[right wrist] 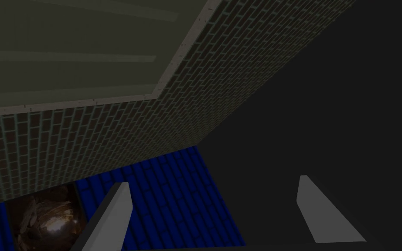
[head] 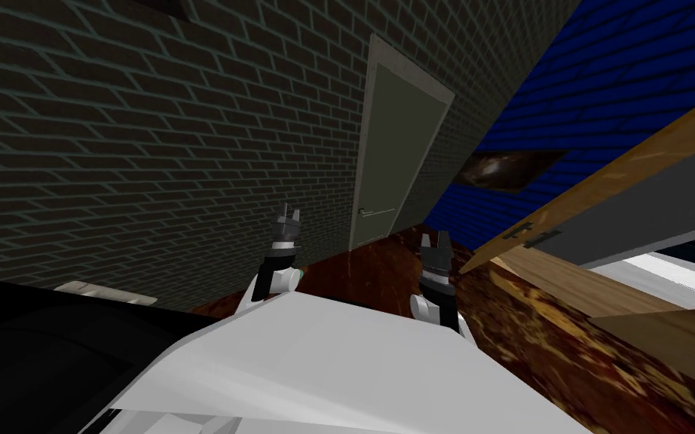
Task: Pull the door open
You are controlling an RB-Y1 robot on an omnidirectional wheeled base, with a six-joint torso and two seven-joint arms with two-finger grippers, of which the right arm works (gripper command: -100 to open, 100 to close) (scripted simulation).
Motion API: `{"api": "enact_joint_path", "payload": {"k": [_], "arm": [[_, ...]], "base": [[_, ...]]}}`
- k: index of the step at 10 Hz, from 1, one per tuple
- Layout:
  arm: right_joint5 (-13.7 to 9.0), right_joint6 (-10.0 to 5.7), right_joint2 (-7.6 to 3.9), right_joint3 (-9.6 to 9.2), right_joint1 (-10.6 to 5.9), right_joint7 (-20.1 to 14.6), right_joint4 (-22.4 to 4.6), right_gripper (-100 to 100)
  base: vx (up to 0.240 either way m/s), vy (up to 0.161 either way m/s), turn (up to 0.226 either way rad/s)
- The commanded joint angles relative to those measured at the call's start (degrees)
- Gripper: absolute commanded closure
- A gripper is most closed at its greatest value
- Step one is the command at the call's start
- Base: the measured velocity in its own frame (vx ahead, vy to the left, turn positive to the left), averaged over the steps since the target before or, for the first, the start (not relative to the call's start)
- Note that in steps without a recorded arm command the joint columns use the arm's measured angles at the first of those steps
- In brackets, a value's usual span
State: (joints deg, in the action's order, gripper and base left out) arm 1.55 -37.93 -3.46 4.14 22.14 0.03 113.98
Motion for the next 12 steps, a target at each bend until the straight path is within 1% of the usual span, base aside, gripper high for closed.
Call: {"api": "enact_joint_path", "payload": {"k": [1, 3, 4, 6, 7, 10, 11, 12], "arm": [[-0.25, -0.71, -0.22, -0.17, -0.73, -0.13, -2.86, -100], [-0.67, -1.13, -0.66, -0.16, -2.11, -0.37, -6.19, -100], [-0.67, -1.13, -0.66, -0.16, -2.11, -0.37, -6.59, -100], [-1.11, -1.56, -1.11, -0.15, -3.56, -0.61, -9.82, -100], [-1.11, -1.56, -1.11, -0.15, -3.56, -0.61, -10.43, -100], [-1.81, -2.25, -1.78, -0.14, -5.86, -1.0, -15.78, -100], [-1.81, -2.25, -1.78, -0.14, -5.86, -1.0, -16.51, -100], [-2.05, -2.5, -2.0, -0.13, -6.67, -1.14, -18.66, -100]], "base": [[0.078, -0.051, 0.186], [0.094, -0.049, 0.155], [0.058, -0.043, 0.063], [0.053, -0.043, 0.138], [0.044, -0.046, 0.07], [0.067, -0.042, 0.16], [0.055, -0.049, 0.073], [0.05, -0.051, 0.126]]}}
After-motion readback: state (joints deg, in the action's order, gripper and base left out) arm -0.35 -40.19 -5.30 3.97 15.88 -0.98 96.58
